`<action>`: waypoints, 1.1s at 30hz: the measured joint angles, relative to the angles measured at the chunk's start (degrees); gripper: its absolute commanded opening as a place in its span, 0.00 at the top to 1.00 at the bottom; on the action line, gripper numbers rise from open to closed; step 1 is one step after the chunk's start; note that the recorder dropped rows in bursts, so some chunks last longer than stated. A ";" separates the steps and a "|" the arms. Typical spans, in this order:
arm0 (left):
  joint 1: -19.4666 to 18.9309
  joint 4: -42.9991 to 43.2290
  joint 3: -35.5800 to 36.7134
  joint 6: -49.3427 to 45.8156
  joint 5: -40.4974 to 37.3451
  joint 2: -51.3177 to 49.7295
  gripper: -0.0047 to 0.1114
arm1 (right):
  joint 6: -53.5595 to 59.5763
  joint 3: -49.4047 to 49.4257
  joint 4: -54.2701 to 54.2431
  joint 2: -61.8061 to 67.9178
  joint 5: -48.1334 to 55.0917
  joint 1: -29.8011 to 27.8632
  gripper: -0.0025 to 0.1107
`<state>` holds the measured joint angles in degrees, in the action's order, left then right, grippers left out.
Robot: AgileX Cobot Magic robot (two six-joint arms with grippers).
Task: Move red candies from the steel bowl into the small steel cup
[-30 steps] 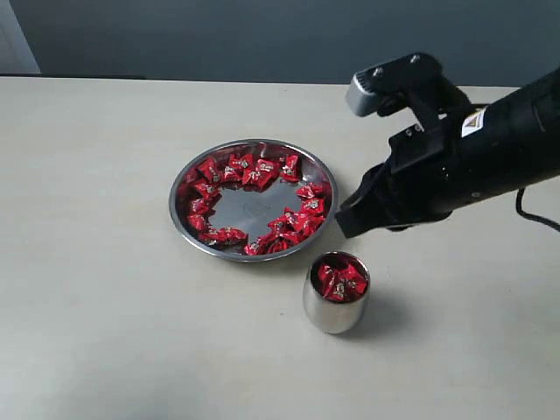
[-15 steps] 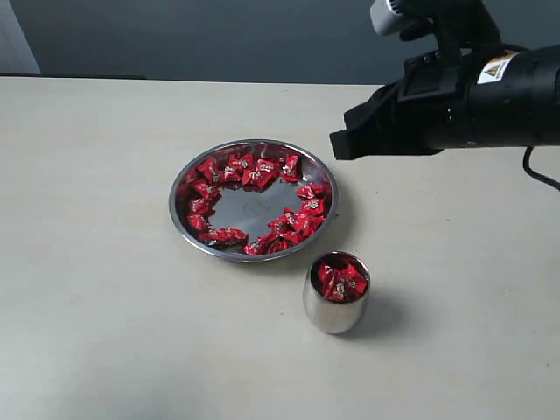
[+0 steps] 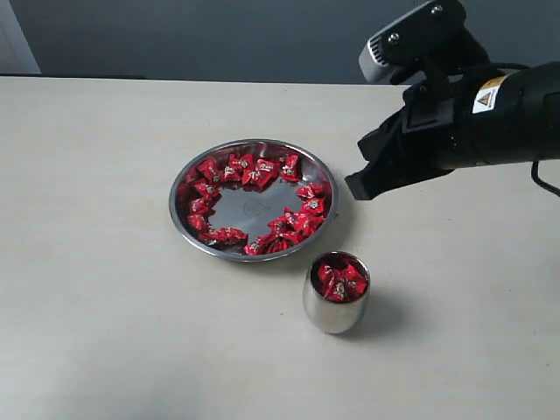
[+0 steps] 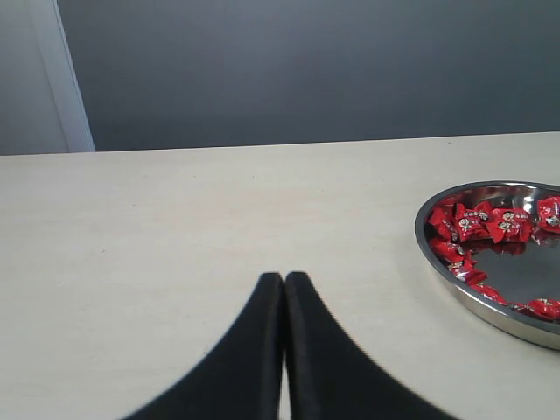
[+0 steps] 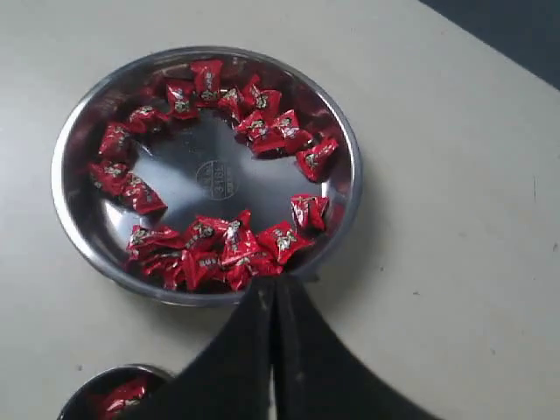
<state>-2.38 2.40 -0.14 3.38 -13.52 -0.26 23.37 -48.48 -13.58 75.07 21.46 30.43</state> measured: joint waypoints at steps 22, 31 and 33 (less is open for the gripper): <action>0.00 0.00 0.00 0.00 0.00 0.00 0.96 | -1.34 37.40 -7.96 -56.55 -1.20 -36.44 0.99; 0.00 0.00 0.00 0.00 0.00 0.00 0.96 | -17.11 48.10 2.91 -72.57 -2.82 -36.44 0.99; 0.00 0.00 0.00 0.00 0.00 0.00 0.96 | -21.97 48.23 7.47 -74.06 -2.93 -36.44 0.99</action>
<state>-2.38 2.40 -0.14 3.38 -13.52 -0.26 1.40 -0.24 -6.12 1.01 18.53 -6.02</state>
